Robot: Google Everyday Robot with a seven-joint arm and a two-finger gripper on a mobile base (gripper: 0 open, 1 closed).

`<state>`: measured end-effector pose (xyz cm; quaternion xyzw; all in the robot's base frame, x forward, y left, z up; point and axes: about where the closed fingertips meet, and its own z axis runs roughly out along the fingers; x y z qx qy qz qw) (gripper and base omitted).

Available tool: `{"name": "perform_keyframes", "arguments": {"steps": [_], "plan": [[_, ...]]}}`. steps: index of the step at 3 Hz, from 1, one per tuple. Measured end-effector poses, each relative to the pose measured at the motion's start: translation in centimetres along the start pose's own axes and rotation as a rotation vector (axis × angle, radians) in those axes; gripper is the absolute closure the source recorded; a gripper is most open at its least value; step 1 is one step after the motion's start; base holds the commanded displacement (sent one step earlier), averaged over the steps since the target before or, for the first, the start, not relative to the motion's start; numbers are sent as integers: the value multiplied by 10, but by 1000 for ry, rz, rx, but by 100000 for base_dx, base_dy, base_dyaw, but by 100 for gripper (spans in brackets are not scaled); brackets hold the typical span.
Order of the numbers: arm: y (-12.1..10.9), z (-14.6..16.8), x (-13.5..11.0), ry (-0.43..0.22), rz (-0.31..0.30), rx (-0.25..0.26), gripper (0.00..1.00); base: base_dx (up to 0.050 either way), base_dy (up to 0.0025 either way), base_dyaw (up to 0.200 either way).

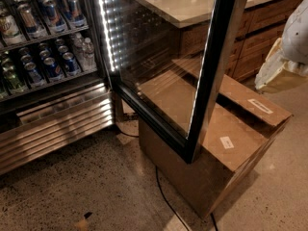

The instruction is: Close right fridge door

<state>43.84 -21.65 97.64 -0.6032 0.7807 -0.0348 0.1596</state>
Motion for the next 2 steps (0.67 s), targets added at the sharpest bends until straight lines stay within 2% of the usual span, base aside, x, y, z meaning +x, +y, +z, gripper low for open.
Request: {"name": "perform_keyframes", "arguments": {"steps": [1, 2], "plan": [[-11, 11, 5, -14, 25, -14, 100, 0, 0, 0], [-21, 40, 15, -19, 60, -61, 100, 0, 0, 0]]}}
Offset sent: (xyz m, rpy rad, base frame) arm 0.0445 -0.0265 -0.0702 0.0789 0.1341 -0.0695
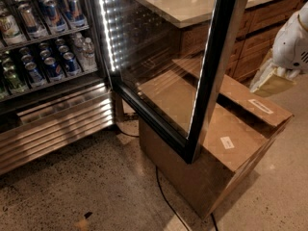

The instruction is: Close right fridge door

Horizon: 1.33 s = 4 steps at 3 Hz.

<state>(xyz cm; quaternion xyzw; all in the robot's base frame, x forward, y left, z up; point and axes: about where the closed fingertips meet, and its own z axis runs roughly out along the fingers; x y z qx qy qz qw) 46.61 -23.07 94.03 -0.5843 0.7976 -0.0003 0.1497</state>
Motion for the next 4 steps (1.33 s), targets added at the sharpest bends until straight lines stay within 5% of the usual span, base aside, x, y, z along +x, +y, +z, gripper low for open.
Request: {"name": "perform_keyframes", "arguments": {"steps": [2, 4], "plan": [[-6, 31, 8, 2, 23, -49, 100, 0, 0, 0], [-7, 28, 9, -157, -1, -100, 100, 0, 0, 0]]}}
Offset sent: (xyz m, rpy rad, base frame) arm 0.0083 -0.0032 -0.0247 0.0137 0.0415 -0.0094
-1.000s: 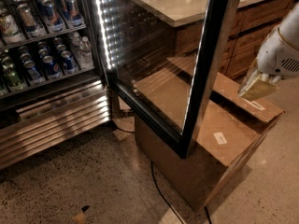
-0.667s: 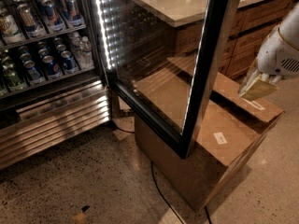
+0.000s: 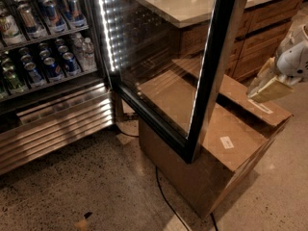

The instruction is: Close right fridge door

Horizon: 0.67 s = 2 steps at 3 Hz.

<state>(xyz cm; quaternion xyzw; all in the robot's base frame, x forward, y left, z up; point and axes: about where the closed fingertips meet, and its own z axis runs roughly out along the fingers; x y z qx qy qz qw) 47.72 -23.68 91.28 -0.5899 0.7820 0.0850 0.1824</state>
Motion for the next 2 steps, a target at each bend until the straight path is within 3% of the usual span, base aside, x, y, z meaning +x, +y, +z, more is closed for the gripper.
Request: {"name": "perform_keyframes", "arguments": {"steps": [1, 2], "plan": [[0, 0, 0, 0, 0, 0, 100, 0, 0, 0], [-38, -11, -26, 4, 26, -33, 100, 0, 0, 0]]}}
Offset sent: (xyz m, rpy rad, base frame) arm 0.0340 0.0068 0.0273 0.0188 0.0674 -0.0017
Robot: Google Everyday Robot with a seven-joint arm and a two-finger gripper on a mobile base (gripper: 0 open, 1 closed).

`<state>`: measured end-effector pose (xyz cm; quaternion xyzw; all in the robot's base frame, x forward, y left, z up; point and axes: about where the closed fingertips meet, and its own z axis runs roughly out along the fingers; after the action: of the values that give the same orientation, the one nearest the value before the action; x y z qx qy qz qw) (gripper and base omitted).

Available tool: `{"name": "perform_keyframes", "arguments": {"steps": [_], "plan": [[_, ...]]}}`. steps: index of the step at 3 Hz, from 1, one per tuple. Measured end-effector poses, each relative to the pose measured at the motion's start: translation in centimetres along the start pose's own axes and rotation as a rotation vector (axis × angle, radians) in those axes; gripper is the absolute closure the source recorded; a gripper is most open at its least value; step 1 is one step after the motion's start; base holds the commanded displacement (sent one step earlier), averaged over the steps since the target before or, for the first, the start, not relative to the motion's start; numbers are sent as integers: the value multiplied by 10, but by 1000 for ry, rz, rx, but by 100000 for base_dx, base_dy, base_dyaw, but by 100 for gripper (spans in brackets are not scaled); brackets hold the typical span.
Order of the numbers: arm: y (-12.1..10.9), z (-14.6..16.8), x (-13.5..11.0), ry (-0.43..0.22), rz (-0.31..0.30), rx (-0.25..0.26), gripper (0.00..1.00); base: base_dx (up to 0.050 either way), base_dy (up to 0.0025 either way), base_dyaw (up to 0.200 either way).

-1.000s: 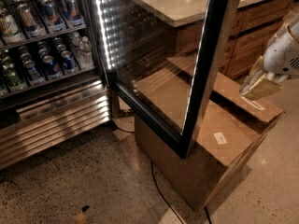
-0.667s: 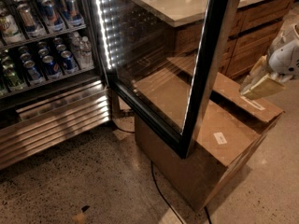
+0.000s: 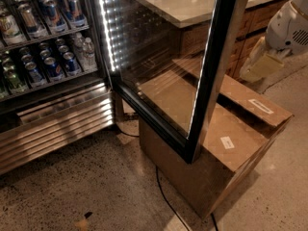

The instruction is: Close right fridge door

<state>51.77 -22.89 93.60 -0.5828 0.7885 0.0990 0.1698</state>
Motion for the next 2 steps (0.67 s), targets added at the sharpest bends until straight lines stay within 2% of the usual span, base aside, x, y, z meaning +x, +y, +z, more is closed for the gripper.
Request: {"name": "perform_keyframes", "arguments": {"steps": [1, 2], "plan": [[-9, -4, -7, -18, -8, 33, 100, 0, 0, 0], [-9, -4, -7, -18, -8, 33, 100, 4999, 1, -14]]}}
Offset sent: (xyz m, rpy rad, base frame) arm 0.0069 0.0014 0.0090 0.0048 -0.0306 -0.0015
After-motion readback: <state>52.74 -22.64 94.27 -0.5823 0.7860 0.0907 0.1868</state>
